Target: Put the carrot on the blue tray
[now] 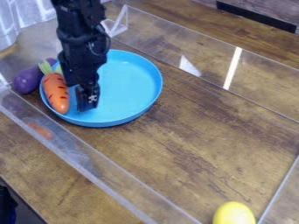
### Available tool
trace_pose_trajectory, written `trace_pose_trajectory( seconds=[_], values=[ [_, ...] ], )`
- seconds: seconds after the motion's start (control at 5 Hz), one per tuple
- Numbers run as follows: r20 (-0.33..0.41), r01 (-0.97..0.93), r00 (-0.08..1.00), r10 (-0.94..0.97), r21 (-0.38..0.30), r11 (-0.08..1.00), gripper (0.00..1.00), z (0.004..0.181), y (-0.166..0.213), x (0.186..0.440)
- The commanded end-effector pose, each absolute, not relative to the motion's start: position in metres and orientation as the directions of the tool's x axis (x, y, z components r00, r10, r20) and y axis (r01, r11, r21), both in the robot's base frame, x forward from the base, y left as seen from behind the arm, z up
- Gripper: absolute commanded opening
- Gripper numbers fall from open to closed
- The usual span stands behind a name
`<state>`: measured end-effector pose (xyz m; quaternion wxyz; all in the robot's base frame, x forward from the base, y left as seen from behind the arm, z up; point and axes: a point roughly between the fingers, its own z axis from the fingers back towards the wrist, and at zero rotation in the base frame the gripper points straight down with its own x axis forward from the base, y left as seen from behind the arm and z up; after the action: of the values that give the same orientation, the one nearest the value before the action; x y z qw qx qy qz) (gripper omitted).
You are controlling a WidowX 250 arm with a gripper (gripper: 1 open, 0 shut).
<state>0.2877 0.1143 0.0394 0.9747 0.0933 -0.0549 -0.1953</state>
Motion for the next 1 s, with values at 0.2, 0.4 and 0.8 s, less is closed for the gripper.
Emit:
trace_pose_trajectory(
  seconds=[0.2, 0.4, 0.8],
  values=[
    [0.123, 0.473, 0.853, -0.507, 0.227, 0.851, 1.0, 0.054, 0.12, 0.3],
    [0.14, 0.44, 0.868, -0.476, 0.229, 0.869, 1.0, 0.056, 0.12, 0.306],
    [0.171, 0.478, 0.839, -0.517, 0.225, 0.849, 1.0, 0.069, 0.115, 0.317]
  ],
)
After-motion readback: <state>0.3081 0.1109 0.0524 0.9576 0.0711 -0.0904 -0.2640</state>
